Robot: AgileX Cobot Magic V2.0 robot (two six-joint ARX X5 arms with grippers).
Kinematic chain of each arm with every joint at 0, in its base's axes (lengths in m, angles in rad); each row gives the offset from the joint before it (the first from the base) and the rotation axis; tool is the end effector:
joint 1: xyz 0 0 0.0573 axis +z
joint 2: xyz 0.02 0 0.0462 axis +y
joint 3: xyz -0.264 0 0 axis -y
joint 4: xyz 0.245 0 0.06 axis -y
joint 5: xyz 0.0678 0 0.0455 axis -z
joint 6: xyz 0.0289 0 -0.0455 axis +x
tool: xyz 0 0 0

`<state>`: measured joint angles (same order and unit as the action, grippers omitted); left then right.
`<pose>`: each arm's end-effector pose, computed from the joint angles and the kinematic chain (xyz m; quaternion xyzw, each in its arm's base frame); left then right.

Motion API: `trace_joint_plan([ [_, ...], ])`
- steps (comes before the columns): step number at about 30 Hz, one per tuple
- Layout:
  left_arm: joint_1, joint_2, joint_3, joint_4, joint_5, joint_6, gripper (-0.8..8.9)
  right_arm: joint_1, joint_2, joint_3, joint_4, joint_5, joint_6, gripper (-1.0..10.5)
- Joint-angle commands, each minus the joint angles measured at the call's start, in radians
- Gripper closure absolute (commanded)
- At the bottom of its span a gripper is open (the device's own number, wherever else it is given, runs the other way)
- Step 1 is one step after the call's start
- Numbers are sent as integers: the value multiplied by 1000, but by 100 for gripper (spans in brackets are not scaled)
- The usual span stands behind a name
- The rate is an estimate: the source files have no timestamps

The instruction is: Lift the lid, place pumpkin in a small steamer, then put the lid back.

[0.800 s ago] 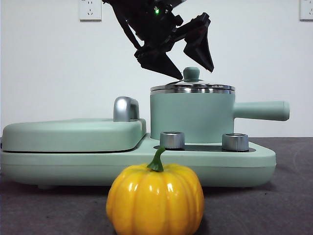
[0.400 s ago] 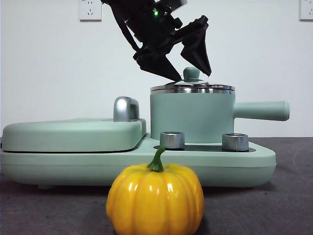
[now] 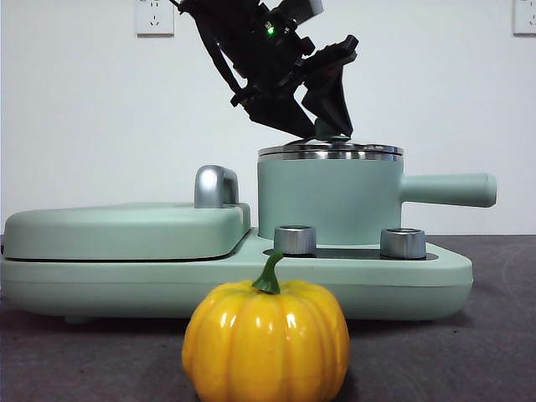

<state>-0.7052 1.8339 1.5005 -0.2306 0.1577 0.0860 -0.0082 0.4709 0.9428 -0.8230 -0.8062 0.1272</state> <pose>0.3178 -0.2765 0.2834 0.1127 0.2504 -0.4128 0.8684 0.0583 0.0204 0.3579 0.1267 0.1844 0.3716 0.9011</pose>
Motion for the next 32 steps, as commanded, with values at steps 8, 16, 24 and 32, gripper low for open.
trace_joint_plan([
  [8,-8,32,34,0,6,4,734,1,4,17,6,2,6,485],
  [16,-8,11,61,-17,6,2,763,1,4,17,6,1,27,485],
  [24,-8,-55,63,-17,6,0,763,2,28,18,11,-10,76,487],
  [32,21,-136,63,-34,6,7,762,88,125,26,14,-16,150,521],
])
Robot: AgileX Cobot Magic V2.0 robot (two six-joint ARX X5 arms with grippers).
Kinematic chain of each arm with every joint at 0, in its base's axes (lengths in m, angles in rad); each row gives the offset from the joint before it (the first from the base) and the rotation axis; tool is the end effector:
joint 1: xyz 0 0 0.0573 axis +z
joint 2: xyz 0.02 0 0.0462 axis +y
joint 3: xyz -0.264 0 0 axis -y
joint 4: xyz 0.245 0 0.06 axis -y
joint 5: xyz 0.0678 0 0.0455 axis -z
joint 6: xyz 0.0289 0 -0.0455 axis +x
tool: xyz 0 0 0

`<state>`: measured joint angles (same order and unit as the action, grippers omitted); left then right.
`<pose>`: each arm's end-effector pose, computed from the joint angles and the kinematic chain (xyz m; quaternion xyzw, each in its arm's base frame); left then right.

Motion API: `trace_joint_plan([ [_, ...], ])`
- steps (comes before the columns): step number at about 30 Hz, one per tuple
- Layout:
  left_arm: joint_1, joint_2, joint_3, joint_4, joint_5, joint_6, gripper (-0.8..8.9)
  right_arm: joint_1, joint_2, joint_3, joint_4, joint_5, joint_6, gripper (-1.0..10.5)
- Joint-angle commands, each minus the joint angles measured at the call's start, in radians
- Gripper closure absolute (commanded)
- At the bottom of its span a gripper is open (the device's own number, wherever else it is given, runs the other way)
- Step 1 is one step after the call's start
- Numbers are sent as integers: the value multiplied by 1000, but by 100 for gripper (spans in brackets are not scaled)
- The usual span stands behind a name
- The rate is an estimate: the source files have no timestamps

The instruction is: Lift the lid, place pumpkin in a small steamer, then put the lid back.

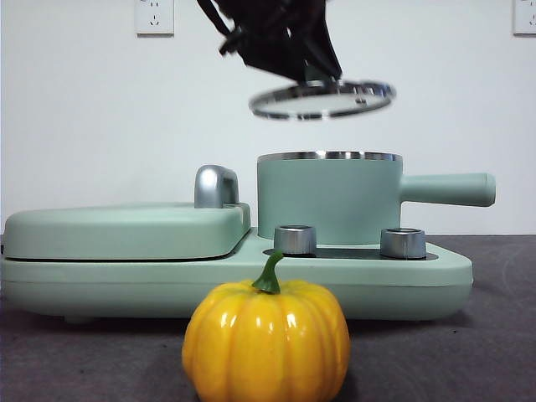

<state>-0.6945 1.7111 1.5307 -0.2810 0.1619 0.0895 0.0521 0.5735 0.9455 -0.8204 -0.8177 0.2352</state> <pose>0.3005 -0.2564 0.3371 0.0997 0.2023 -0.4137 0.8820 0.0824 0.0254 0.3537 0.1862 0.2530 0.3837 0.8684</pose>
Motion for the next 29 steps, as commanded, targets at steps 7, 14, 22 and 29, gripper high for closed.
trace_joint_plan([
  [7,86,-62,32,-46,2,19,762,212,136,26,13,65,129,521],
  [14,193,-92,32,-78,2,39,762,472,295,31,16,275,162,521],
  [22,319,-101,32,-97,2,38,762,746,530,82,21,526,205,521],
  [29,404,-101,32,-95,3,38,762,893,747,189,3,639,205,521],
])
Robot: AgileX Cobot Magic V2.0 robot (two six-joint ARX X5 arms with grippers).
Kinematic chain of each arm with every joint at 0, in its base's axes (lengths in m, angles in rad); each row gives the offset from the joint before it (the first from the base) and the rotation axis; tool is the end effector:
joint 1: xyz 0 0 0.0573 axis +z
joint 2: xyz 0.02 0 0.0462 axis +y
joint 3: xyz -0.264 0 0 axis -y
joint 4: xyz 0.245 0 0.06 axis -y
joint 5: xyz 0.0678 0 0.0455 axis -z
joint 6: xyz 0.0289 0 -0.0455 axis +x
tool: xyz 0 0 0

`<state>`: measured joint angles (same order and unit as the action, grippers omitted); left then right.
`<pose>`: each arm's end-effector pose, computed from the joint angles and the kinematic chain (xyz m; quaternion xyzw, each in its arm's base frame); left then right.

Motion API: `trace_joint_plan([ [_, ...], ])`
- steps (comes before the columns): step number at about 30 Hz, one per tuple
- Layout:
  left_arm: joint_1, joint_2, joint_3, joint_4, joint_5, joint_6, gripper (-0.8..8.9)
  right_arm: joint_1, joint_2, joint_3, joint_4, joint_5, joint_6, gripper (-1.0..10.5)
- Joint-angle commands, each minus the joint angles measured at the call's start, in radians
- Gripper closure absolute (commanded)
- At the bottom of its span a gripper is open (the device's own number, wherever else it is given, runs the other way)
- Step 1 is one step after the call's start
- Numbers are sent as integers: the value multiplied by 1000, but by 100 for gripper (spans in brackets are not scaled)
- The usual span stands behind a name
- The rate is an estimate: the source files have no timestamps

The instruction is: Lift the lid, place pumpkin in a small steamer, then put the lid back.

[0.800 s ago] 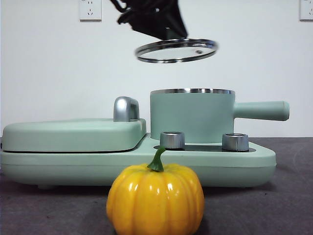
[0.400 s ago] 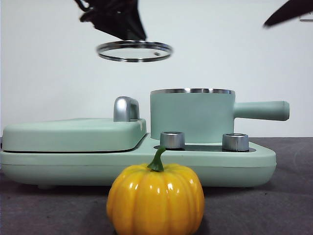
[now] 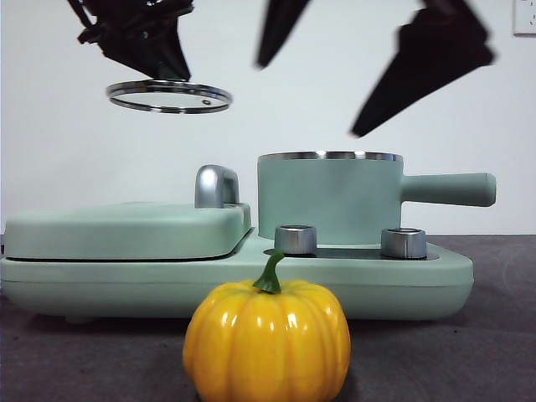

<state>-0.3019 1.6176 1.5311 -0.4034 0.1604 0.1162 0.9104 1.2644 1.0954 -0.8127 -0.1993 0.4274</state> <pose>0.3487 -0.1134 0.3605 0.0719 0.2286 -0.2359 0.9418 0.1460 0.1973 0.2932 -0.0014 0.5304 0.3603 0.7674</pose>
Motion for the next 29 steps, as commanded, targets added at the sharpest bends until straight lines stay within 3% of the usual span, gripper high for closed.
trace_joint_plan([
  [1,19,-7,32,27,4,11,762,48,85,53,-10,27,13,521],
  [12,85,-7,32,27,5,19,762,117,321,112,-34,46,12,468],
  [29,89,-7,32,26,35,14,763,122,439,112,-21,72,-1,449],
])
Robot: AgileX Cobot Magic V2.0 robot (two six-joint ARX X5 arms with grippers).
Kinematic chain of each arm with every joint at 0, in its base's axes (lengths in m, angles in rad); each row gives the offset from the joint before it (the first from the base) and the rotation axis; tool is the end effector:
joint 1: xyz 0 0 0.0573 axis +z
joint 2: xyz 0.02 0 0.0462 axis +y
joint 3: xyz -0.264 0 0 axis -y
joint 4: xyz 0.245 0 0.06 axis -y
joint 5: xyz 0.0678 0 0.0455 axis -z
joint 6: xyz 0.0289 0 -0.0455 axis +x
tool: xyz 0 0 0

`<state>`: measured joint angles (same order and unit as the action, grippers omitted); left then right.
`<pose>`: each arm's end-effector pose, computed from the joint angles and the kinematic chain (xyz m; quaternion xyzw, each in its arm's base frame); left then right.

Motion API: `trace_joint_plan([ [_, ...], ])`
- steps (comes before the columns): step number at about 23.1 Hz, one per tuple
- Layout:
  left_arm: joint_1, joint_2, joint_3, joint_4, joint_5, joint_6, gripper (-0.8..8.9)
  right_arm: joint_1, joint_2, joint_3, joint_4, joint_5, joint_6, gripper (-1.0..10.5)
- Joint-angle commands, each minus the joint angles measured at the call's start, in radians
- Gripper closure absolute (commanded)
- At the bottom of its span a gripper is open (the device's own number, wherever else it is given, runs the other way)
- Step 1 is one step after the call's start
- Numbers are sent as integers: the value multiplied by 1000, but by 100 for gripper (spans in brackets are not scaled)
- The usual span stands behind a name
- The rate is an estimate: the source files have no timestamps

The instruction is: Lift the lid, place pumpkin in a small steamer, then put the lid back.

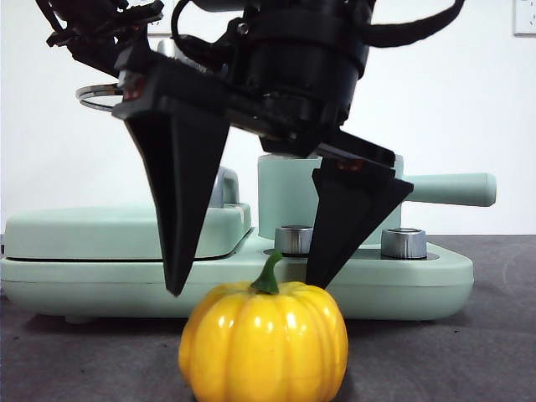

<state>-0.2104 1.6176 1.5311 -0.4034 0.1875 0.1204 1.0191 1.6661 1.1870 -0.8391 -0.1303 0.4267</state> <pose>0.3573 -0.0818 0.3606 0.0600 0.2305 -0.2060 0.9491 0.1615 0.2696 0.2132 -0.1168 0.6314 0.3029 0.7042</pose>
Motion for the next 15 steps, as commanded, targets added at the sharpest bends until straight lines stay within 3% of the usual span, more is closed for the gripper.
trace_joint_plan([
  [1,-3,-7,32,26,8,10,763,14,47,21,4,3,0,449],
  [9,-3,-7,32,26,8,6,763,14,126,21,9,0,0,462],
  [13,-3,-7,32,26,8,6,763,13,126,21,13,0,0,632],
  [15,-3,-7,32,26,8,6,762,13,125,24,17,-5,1,633],
])
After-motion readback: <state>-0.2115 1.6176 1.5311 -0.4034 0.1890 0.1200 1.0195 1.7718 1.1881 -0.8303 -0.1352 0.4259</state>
